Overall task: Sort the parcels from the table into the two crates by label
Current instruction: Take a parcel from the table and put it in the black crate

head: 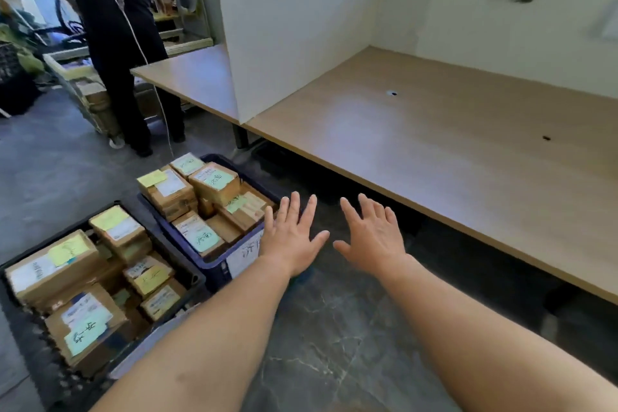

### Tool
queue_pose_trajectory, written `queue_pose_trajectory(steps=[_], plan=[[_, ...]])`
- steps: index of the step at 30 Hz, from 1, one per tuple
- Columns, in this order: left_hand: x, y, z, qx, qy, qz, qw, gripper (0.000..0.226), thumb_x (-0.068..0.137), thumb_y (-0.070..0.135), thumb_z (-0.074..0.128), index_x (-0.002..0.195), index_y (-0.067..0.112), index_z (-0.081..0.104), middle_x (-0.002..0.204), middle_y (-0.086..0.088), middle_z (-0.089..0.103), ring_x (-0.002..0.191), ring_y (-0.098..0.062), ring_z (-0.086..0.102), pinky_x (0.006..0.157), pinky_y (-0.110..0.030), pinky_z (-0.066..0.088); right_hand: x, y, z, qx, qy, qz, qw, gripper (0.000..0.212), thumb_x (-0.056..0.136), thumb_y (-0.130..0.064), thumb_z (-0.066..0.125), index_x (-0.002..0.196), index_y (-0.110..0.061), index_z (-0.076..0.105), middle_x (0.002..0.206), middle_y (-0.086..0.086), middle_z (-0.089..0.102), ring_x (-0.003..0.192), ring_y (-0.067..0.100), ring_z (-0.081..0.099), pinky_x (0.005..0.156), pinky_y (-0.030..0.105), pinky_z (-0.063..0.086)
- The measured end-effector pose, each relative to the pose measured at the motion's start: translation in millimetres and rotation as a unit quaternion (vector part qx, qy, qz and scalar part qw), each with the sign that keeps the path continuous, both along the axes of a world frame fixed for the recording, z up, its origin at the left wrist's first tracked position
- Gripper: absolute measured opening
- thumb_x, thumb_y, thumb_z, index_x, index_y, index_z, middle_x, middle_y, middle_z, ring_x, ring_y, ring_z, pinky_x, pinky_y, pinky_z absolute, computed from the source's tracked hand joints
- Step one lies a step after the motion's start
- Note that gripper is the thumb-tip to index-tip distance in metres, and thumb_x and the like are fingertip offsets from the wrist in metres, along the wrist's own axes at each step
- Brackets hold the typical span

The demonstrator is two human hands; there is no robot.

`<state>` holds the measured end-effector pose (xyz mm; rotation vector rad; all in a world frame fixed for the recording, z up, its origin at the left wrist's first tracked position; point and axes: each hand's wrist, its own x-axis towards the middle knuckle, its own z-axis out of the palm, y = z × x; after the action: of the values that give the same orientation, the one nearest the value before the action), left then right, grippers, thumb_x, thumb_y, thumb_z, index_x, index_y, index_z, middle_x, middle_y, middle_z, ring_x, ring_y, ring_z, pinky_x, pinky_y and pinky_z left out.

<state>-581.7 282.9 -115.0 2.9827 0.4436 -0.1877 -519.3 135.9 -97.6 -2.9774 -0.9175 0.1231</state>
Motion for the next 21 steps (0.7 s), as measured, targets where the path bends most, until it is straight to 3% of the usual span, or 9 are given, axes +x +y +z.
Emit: queue_pose_trajectory(steps=[13,21], plan=[[121.6,-235.4,8.8,0.019,0.001,-0.137,0.990,0.071,0.099,0.060,0.013,0.149,0.026,-0.025,0.159,-0.007,-0.026,0.147,-0.023,-0.022,0.119,-0.046,-0.012,85.3,-252.7,8.8,0.022,-0.027,-0.134,0.990,0.079,0.094,-0.055,0.047,0.154,-0.026,0.005,0.161,0.012,0.006,0.148,0.031,0.008,0.120,0.048,0.010],[178.9,-343.9,3.8,0.028,0.023,-0.235,0.971,0.071,0.099,0.060,0.011,0.148,0.026,-0.027,0.157,-0.007,-0.028,0.146,-0.023,-0.024,0.119,-0.046,-0.012,118.0,-365.4,2.2,0.013,-0.013,-0.235,0.972,0.082,0.093,-0.055,0.048,0.155,-0.025,0.004,0.161,0.012,0.005,0.147,0.032,0.011,0.119,0.048,0.009]])
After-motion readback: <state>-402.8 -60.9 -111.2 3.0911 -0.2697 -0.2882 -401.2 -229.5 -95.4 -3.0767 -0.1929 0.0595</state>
